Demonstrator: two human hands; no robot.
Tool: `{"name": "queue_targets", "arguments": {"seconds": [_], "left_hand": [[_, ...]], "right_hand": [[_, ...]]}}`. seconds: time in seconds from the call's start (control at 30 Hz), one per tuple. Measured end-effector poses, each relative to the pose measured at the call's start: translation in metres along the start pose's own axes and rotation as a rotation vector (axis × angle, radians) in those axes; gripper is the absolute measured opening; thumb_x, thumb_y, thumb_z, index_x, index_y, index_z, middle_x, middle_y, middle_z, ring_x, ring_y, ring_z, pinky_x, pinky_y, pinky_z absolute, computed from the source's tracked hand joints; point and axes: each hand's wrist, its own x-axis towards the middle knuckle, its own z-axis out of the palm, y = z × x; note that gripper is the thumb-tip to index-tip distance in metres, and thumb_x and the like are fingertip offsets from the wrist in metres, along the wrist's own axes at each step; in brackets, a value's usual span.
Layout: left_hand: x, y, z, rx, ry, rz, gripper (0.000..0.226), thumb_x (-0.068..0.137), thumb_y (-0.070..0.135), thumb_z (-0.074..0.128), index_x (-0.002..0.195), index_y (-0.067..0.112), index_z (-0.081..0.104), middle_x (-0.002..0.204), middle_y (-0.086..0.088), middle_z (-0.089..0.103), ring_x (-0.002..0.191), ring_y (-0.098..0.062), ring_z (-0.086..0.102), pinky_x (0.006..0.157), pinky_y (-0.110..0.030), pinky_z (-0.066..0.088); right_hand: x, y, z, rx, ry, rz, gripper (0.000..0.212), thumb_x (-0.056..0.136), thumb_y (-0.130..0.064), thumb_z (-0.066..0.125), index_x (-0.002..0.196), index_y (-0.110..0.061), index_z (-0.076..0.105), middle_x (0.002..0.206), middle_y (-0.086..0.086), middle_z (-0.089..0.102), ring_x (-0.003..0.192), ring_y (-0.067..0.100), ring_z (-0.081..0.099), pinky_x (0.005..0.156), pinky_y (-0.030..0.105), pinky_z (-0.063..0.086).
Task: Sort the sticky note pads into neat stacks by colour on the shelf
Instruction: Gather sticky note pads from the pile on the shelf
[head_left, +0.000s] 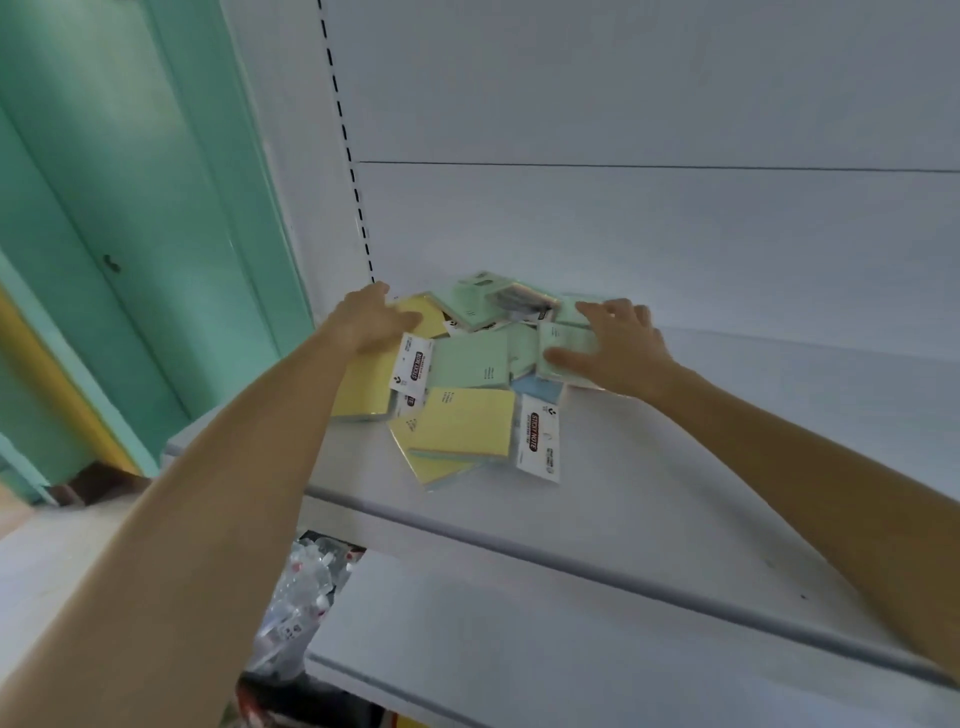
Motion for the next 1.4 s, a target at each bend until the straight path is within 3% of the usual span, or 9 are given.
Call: {"name": "queue_targets", "arguments": {"seconds": [0.17,0.27,0.37,0.53,0.7,0.9,1.1,1.27,1.4], "left_hand": [[0.006,-0.009,-0.009,-0.193,0.007,0.027,0.075,0.077,0.033,0.071,0.139,0.01,0.035,0.142,-0.011,0.041,0.12,-0.027,0.048,0.098,-0.036,0.039],[0.008,-0.011,-0.011,-0.374,-0.038,0.033,0.031,0.074,0.025,0.075,0.098,0.017,0.057,0.099,-0.009,0.057,0.073,-0.018,0.053,0.066,-0.029,0.042],[0.011,-0.019,-0.013,-0.52,-0.009,0.005,0.027,0.074,0.02,0.075,0.086,0.018,0.051,0.076,-0.003,0.056,0.059,-0.013,0.051,0.052,-0.025,0.042],[0.015,-0.025,-0.016,-0.9,0.089,-0.043,0.031,0.079,0.012,0.07,0.07,0.016,0.041,0.085,-0.01,0.056,0.066,-0.018,0.059,0.057,-0.025,0.055],[0.015,-0.021,-0.018,-1.141,0.11,-0.097,0.056,0.084,0.01,0.062,0.133,0.013,0.034,0.109,-0.007,0.047,0.085,-0.014,0.055,0.083,-0.029,0.052],[0.005,-0.028,-0.024,-1.142,0.16,-0.024,0.059,0.083,0.009,0.059,0.135,0.019,0.034,0.106,-0.003,0.051,0.096,-0.014,0.053,0.068,-0.02,0.05],[-0.01,-0.022,-0.018,-1.026,0.054,0.159,0.064,0.082,0.014,0.062,0.137,0.031,0.033,0.097,-0.003,0.047,0.083,-0.012,0.055,0.071,-0.022,0.051],[-0.023,-0.005,-0.012,-0.915,-0.042,0.279,0.05,0.083,0.018,0.062,0.127,0.035,0.046,0.106,-0.008,0.05,0.097,-0.023,0.057,0.078,-0.031,0.051],[-0.035,0.022,0.002,-0.856,-0.049,0.347,0.045,0.082,0.023,0.064,0.123,0.034,0.05,0.127,-0.012,0.049,0.118,-0.023,0.051,0.097,-0.042,0.049]], "right_hand": [[-0.015,-0.005,0.001,-0.153,-0.041,0.331,0.096,0.07,-0.079,0.04,0.138,-0.012,0.03,0.14,0.019,0.036,0.13,0.037,0.034,0.101,0.043,0.033],[-0.017,-0.008,0.004,-0.072,-0.042,0.367,0.085,0.075,-0.074,0.043,0.131,-0.01,0.04,0.135,0.017,0.046,0.127,0.037,0.04,0.1,0.042,0.036],[-0.021,-0.014,0.007,0.036,-0.006,0.332,0.068,0.08,-0.061,0.05,0.124,-0.011,0.045,0.129,0.016,0.054,0.121,0.035,0.047,0.094,0.039,0.04],[-0.033,-0.02,0.008,0.171,0.055,0.312,0.065,0.083,-0.048,0.056,0.136,-0.017,0.036,0.136,0.011,0.051,0.127,0.033,0.041,0.102,0.039,0.035],[-0.035,-0.029,0.011,0.316,0.091,0.18,0.064,0.085,-0.028,0.061,0.141,-0.023,0.031,0.147,0.007,0.039,0.136,0.029,0.029,0.109,0.032,0.025],[-0.041,-0.037,0.019,0.385,0.209,0.188,0.065,0.082,-0.023,0.066,0.139,-0.018,0.036,0.156,0.01,0.002,0.142,0.027,0.018,0.114,0.037,0.024],[-0.039,-0.04,0.028,0.242,0.117,0.39,0.047,0.089,-0.041,0.046,0.134,-0.029,0.042,0.128,0.01,0.055,0.125,0.034,0.04,0.108,0.04,0.03],[-0.041,-0.043,0.018,0.564,0.238,0.316,0.041,0.087,-0.007,0.051,0.127,-0.02,0.052,0.127,0.009,0.053,0.11,0.026,0.053,0.083,0.022,0.038],[-0.054,-0.017,0.001,0.641,0.315,0.331,0.044,0.086,-0.001,0.05,0.125,-0.02,0.055,0.135,0.007,0.051,0.11,0.025,0.056,0.096,0.031,0.046]]}}
